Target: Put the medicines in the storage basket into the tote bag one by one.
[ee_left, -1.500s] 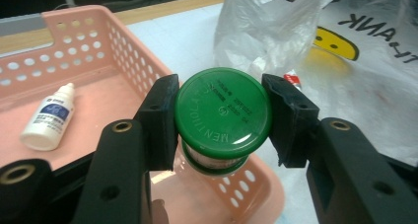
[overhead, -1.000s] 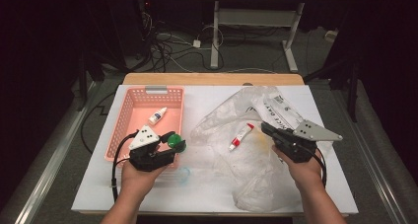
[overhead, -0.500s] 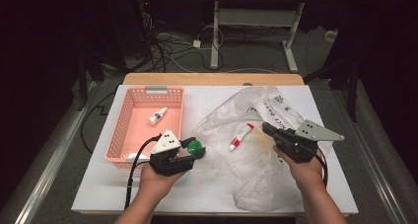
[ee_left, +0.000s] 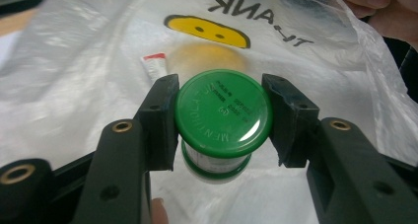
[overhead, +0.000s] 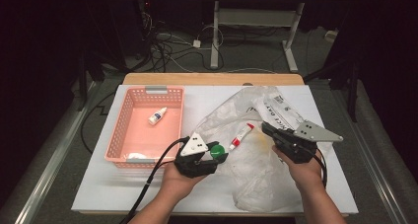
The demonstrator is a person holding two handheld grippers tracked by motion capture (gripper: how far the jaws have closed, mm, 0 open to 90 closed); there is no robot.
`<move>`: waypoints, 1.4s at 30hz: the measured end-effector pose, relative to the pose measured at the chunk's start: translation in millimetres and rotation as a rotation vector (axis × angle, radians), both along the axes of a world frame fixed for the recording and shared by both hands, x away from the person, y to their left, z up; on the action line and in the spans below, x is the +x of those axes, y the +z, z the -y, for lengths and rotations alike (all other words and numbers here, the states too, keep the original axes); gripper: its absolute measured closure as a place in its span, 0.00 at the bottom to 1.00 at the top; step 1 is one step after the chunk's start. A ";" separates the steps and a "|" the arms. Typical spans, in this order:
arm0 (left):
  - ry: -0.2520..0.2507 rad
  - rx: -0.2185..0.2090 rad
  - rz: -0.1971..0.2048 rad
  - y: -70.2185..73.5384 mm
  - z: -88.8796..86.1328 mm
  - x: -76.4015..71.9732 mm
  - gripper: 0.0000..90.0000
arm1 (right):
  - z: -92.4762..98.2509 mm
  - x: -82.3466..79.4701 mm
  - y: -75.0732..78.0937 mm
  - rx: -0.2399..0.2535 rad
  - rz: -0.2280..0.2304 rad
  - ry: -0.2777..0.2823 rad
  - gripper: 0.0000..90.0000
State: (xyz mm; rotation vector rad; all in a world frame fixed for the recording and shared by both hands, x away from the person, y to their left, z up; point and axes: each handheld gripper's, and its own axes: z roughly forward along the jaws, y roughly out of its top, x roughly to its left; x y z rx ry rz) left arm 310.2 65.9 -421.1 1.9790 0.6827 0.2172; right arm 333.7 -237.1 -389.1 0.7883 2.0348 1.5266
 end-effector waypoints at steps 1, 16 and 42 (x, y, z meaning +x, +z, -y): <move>-0.004 0.001 -0.011 -2.4 3.7 3.6 0.56 | 0.1 0.0 -0.5 0.001 -0.004 0.001 1.00; 0.009 0.016 -0.002 -17.3 57.9 33.6 0.55 | -1.3 2.3 -2.1 -0.003 0.001 -0.002 1.00; 0.047 0.026 -0.005 -48.8 118.4 64.2 0.55 | 3.3 4.7 -2.7 0.010 -0.003 -0.017 1.00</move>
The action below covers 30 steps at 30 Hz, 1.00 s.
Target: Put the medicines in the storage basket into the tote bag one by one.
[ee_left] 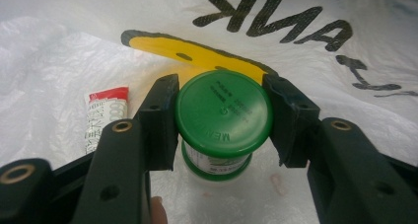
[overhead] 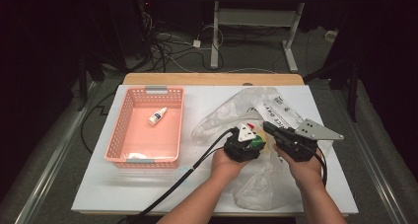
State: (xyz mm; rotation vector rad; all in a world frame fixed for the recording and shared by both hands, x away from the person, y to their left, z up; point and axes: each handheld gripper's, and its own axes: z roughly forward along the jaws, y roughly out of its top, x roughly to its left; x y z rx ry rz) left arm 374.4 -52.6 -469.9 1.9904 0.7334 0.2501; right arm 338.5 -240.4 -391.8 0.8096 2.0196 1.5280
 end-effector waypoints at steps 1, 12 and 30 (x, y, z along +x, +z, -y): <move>0.003 0.002 -0.002 -0.8 0.2 0.5 0.55 | 0.0 0.0 -0.1 -0.001 0.000 -0.001 1.00; -0.009 0.016 -0.025 1.9 -3.8 -0.3 0.42 | 1.4 0.1 -0.8 0.001 -0.006 0.002 1.00; -0.071 -0.039 -0.085 8.2 -48.3 -36.9 0.20 | -1.5 -2.4 1.2 -0.003 0.001 0.005 1.00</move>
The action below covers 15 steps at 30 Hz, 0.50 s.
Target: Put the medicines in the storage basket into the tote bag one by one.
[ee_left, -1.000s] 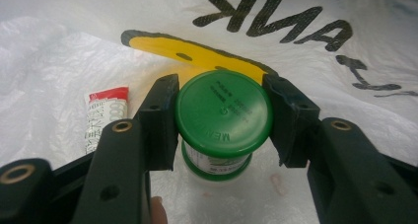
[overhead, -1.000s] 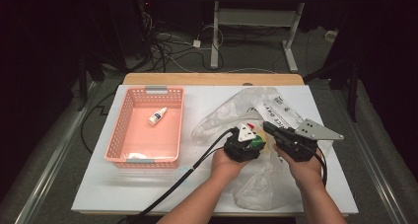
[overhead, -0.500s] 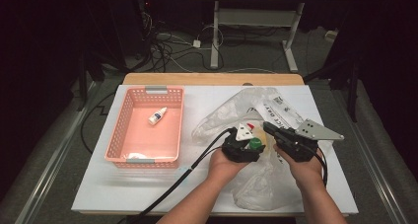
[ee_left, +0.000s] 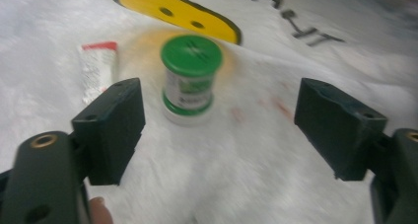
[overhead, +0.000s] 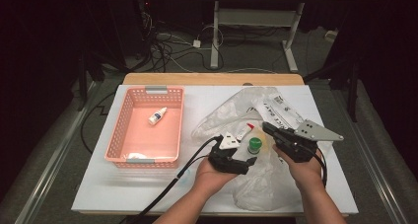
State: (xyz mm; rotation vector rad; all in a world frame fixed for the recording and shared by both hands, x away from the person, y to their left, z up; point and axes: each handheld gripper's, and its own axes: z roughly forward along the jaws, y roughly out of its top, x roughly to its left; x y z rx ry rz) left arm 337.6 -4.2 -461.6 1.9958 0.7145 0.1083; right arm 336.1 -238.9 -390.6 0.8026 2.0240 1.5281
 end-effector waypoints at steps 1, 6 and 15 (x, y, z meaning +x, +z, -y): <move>0.001 -0.005 0.004 0.6 -3.1 -3.8 0.19 | -0.2 0.0 0.2 0.004 -0.002 -0.002 1.00; 0.005 -0.016 0.005 9.9 -18.7 -17.4 0.10 | -0.2 -1.0 0.6 0.002 -0.001 0.002 1.00; 0.023 -0.016 0.002 25.7 -55.2 -30.8 0.00 | 1.9 -2.8 1.2 0.007 -0.004 -0.004 1.00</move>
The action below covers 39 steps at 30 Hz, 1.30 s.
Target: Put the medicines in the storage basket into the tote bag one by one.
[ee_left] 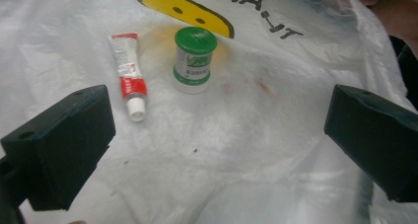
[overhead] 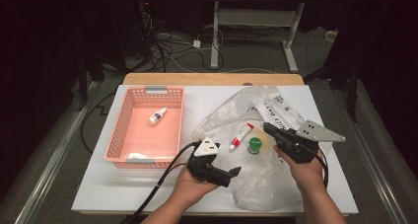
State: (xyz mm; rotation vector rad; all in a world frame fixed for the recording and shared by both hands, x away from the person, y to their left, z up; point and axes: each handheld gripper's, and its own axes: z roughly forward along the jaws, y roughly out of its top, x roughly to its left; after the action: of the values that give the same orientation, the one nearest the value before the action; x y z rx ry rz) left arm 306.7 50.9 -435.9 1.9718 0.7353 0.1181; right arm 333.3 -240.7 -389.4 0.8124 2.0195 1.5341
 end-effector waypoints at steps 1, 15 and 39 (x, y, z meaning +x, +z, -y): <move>0.003 0.002 0.002 1.6 -4.9 -1.5 0.00 | 0.1 0.4 -0.4 -0.004 0.002 0.003 1.00; 0.125 0.000 0.006 9.5 -69.6 -2.8 0.00 | 4.2 -0.5 0.1 0.002 0.002 -0.012 1.00; 0.293 0.088 0.017 11.1 -132.4 12.0 0.00 | 2.0 -0.4 -1.6 -0.012 -0.001 0.004 1.00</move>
State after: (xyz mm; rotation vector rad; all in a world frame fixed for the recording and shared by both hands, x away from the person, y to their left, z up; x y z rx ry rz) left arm 318.7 183.4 -424.8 1.9319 1.0196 0.3481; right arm 332.9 -242.7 -391.0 0.8052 2.0307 1.5231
